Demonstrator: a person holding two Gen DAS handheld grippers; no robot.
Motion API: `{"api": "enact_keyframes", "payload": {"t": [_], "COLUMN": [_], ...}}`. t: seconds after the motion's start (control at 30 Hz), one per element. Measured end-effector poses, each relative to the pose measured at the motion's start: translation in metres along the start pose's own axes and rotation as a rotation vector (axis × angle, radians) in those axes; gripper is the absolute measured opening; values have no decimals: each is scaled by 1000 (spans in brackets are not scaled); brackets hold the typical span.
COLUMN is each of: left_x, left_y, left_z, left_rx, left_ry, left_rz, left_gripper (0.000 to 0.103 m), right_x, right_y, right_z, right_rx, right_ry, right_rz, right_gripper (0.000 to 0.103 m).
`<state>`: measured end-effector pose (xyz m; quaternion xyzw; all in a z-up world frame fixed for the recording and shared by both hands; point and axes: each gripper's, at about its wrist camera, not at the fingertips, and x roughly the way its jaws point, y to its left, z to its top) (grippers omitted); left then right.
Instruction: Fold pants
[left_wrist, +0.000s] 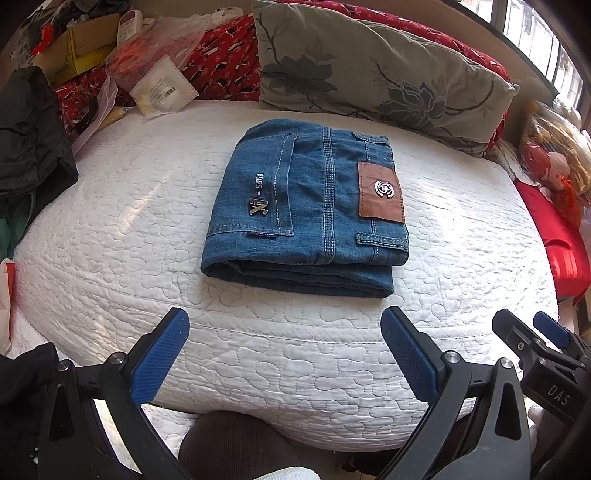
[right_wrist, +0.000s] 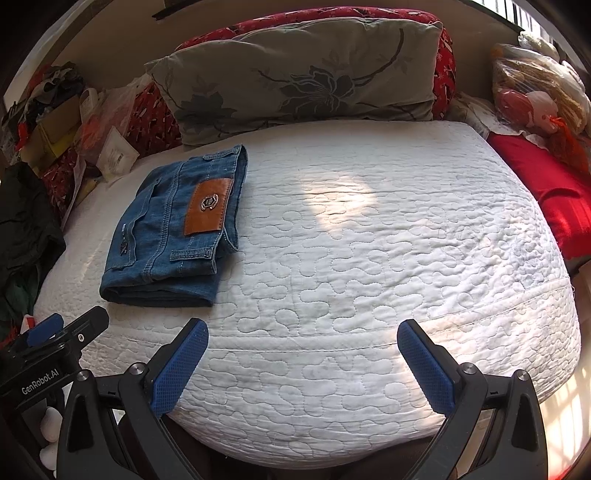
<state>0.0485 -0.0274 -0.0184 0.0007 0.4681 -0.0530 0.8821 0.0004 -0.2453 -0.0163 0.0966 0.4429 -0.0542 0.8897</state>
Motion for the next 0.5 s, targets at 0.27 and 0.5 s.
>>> {"api": "enact_keyframes", "payload": {"t": [0.27, 0.5], "left_x": [4, 17], "left_y": [7, 22], "left_z": [23, 47], "left_rx": [-46, -88], "left_ry": [-28, -14], "left_rz": [-20, 11], "left_gripper": [103, 103], "right_x": [5, 21], "right_y": [2, 0], "right_z": [11, 38], "right_rx": [-6, 13], "right_ry": [-9, -1], "right_rz": [-20, -24], "right_gripper": [103, 103]}}
